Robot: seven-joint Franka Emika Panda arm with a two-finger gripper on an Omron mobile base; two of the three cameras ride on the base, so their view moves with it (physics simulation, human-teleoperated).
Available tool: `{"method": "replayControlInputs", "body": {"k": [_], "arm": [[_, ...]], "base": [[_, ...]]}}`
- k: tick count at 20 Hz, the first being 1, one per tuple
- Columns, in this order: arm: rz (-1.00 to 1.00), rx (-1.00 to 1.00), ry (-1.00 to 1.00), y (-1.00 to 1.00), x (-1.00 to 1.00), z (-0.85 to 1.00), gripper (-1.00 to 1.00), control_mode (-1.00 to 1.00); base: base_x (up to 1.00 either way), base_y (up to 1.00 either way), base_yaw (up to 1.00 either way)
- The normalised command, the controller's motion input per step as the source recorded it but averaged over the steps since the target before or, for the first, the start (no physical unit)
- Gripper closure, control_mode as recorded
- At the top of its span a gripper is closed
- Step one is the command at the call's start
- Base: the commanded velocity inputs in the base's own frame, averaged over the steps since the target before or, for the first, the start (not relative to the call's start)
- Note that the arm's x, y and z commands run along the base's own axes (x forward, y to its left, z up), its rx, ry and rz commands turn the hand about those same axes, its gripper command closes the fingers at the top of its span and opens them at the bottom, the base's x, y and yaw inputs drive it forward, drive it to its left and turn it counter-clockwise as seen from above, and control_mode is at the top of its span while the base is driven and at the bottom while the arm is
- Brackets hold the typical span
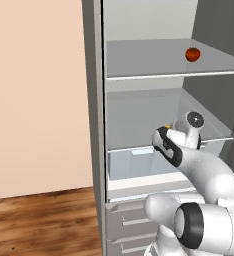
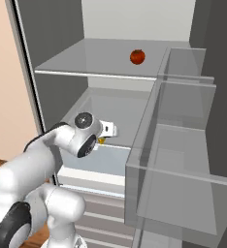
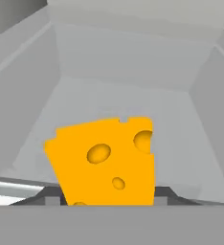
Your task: Take the cheese, chicken drumstick, and tomato from the fridge and place them on the plate on the dining counter to create an appetizer plate.
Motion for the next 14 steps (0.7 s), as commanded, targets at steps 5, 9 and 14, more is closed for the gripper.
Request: {"method": "replayControlInputs", "body": {"k": [5, 9, 14], "arm": [[0.0, -0.04, 0.3, 0.0, -1.0, 0.95, 1.0, -1.0], [0.07, -0.01, 0.02, 0.0, -1.0, 0.11, 1.0, -1.0], [0.02, 0.0, -0.25, 0.0, -0.91, 0.08, 1.0, -1.0]], "base": [[0.0, 0.0, 0.0], [0.0, 0.0, 0.0], [0.0, 0.0, 0.0]]}}
